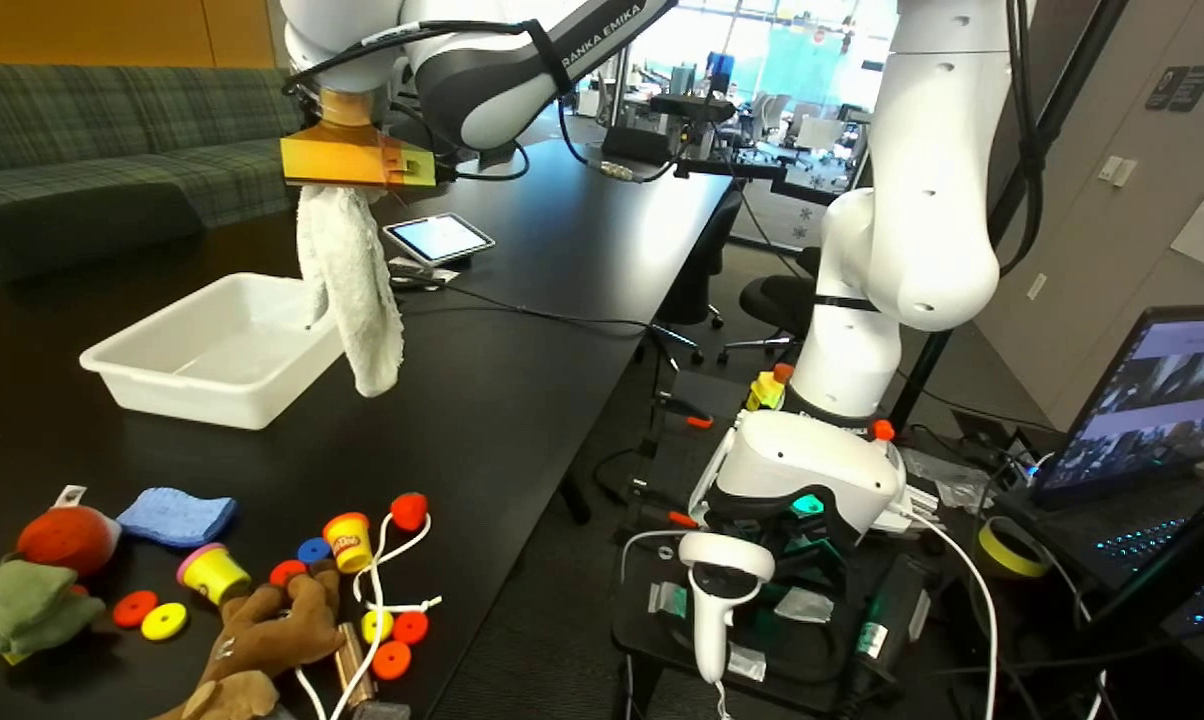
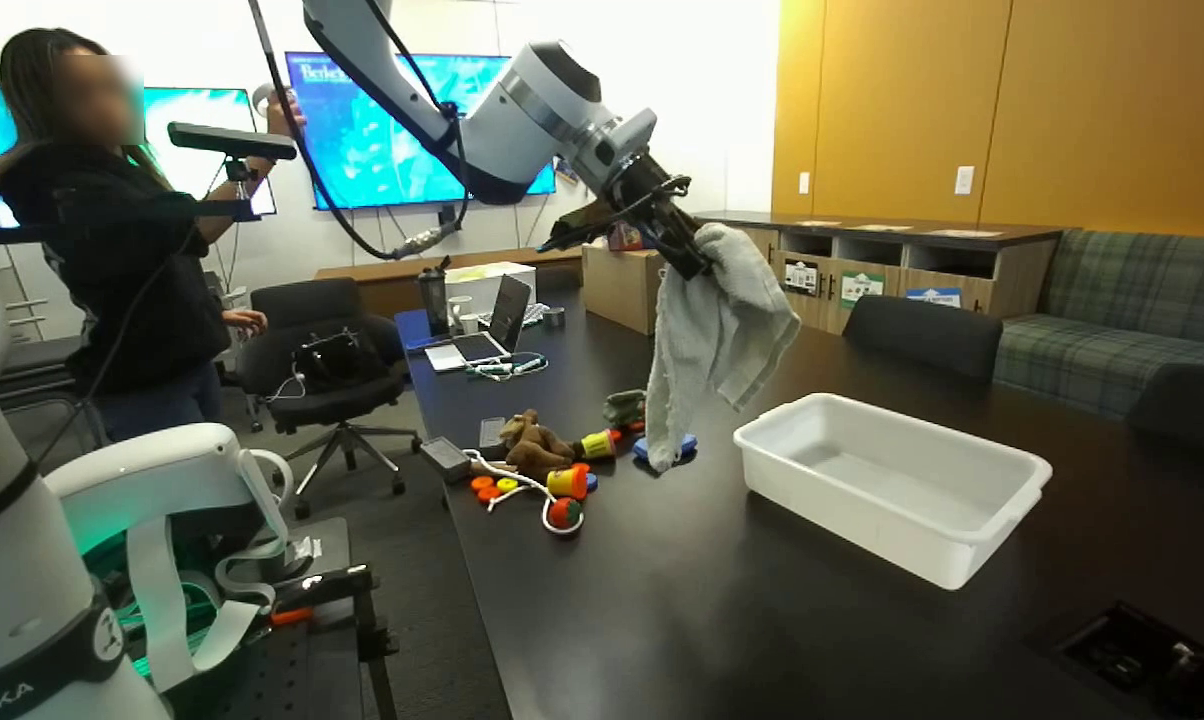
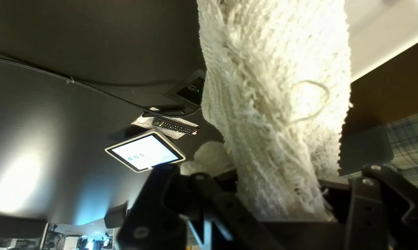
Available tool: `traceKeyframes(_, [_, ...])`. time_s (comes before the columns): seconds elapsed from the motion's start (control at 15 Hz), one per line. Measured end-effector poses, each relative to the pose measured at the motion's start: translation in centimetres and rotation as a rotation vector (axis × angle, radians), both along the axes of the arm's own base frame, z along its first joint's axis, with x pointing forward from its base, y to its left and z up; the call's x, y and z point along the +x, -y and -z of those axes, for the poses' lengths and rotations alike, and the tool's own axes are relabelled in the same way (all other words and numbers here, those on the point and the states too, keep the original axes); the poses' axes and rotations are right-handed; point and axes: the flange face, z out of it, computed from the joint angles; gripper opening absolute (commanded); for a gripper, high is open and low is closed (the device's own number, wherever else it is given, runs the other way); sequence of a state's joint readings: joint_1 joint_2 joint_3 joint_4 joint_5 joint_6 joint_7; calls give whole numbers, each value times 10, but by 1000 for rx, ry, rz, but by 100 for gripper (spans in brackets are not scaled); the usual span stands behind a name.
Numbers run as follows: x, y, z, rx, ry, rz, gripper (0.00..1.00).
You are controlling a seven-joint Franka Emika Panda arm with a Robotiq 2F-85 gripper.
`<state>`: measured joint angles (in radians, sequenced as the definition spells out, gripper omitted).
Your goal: Use the white towel to slide the things on the counter to the left and then put the towel in the white bin
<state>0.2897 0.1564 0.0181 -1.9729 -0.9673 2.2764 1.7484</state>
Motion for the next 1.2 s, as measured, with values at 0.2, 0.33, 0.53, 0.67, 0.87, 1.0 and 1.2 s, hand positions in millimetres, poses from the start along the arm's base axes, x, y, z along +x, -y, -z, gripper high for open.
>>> traceKeyframes(0.2, [19,7,-9,22,26,-17,5])
traceKeyframes(0.33, [38,15,-12,37,9,-50,5])
traceKeyframes(0.53, [66,28,1,59,-106,-135,5])
traceKeyframes(0.67, [71,30,18,66,-200,-208,5])
traceKeyframes(0.87, [68,26,30,96,-317,-327,5])
traceKeyframes(1.0, [60,21,38,121,-394,-413,5])
traceKeyframes(1.2, [38,19,64,131,-536,-514,5])
